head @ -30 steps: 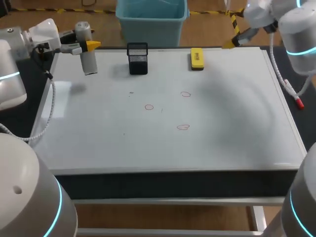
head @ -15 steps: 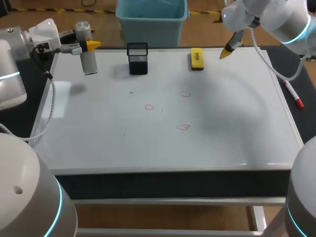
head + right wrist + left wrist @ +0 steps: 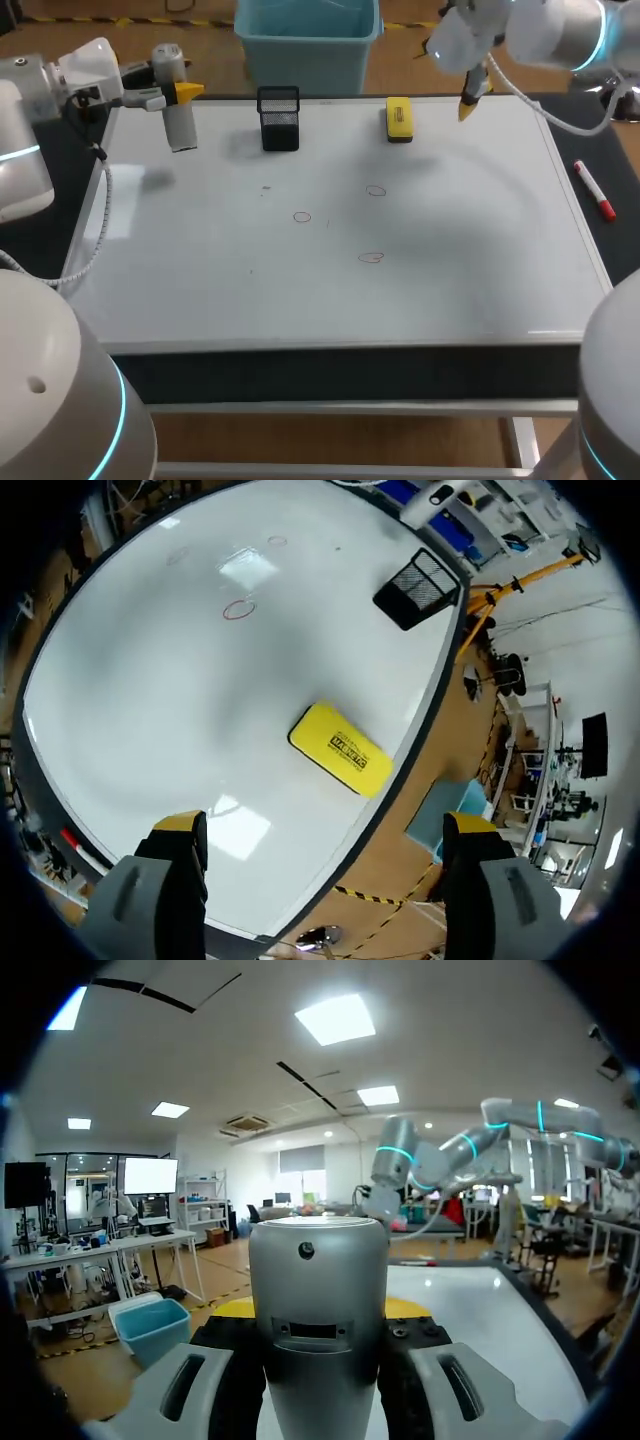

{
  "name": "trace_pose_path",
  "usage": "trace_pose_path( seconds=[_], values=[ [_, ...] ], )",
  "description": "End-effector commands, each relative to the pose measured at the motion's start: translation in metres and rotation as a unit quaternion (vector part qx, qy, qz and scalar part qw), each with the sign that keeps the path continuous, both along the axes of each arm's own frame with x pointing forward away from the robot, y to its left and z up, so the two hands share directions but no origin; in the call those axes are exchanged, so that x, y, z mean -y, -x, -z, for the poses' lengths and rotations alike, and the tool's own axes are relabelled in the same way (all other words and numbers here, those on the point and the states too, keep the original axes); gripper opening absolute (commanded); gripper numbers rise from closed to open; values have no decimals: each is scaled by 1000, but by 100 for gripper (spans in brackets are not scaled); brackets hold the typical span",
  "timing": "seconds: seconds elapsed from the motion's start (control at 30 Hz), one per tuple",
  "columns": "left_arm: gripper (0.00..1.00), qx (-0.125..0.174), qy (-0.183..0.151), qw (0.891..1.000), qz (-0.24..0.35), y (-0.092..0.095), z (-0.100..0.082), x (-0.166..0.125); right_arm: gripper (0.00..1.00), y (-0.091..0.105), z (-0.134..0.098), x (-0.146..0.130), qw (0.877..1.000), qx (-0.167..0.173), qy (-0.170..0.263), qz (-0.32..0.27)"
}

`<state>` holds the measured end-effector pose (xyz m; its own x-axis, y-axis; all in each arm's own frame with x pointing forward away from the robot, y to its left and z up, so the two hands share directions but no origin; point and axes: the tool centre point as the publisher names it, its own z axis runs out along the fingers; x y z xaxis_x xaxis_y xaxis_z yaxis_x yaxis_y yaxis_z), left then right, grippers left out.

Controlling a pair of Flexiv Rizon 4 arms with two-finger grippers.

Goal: Pick up the inspection probe, press it on each red-marked spot on the whiteboard one by one, put down the probe, pick up the eraser, and wipe off all the red marks.

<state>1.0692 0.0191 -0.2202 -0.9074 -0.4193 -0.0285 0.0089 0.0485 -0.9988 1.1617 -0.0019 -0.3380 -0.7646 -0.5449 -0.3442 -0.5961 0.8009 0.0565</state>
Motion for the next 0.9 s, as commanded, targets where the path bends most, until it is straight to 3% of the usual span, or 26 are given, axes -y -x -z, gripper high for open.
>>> trace_pose_path(
  seconds=[0.03,0.3,0.53,0.67,0.9],
  values=[
    [0,1,0,1000,-1,0,0,0,100,3,-6,-5,989,-24,142,-33],
    [0,1,0,1000,-1,0,0,0,100,3,-6,-5,989,-24,142,-33],
    [0,1,0,1000,-1,0,0,0,100,-8,4,-19,972,6,161,-171],
    [0,1,0,1000,-1,0,0,0,100,-6,12,-27,954,18,170,-244],
    [0,1,0,1000,-1,0,0,0,100,-8,22,-37,928,28,147,-341]
  ],
)
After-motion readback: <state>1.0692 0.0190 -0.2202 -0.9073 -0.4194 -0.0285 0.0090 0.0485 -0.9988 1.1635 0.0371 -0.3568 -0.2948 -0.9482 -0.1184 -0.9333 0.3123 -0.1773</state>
